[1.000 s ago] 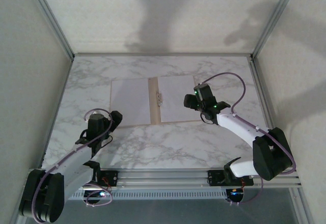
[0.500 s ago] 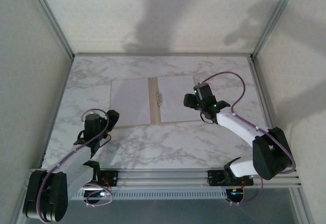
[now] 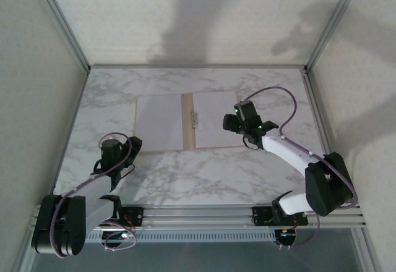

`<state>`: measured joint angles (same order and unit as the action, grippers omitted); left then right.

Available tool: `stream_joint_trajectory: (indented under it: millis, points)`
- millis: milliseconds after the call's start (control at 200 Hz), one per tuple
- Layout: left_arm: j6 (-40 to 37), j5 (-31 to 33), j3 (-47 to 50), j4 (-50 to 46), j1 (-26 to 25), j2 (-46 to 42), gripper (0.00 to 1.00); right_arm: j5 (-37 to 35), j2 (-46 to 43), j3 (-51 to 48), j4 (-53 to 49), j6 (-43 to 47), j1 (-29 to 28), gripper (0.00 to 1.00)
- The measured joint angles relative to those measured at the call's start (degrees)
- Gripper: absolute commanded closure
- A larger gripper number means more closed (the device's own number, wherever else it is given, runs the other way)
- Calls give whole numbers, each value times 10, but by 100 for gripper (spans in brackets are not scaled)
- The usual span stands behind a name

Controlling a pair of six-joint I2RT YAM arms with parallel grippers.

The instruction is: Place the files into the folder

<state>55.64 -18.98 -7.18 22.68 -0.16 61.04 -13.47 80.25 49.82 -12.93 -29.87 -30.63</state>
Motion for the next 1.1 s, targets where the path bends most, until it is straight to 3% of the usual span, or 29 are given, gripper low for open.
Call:
stream_joint_trajectory:
  millis: [185, 546, 776, 1097]
  points:
    - [-2, -24, 9, 8, 2, 7, 71, 0, 1, 0, -2, 0, 0, 18]
    - [-17, -27, 9, -7, 7, -35, 100, 0, 3, 3, -3, 0, 0, 18]
    - [-44, -6, -15, -93, 13, -88, 100, 0, 3, 5, -4, 0, 0, 18]
    - [-134, 69, -144, -263, 19, -156, 100, 0, 3, 8, -7, 0, 0, 18]
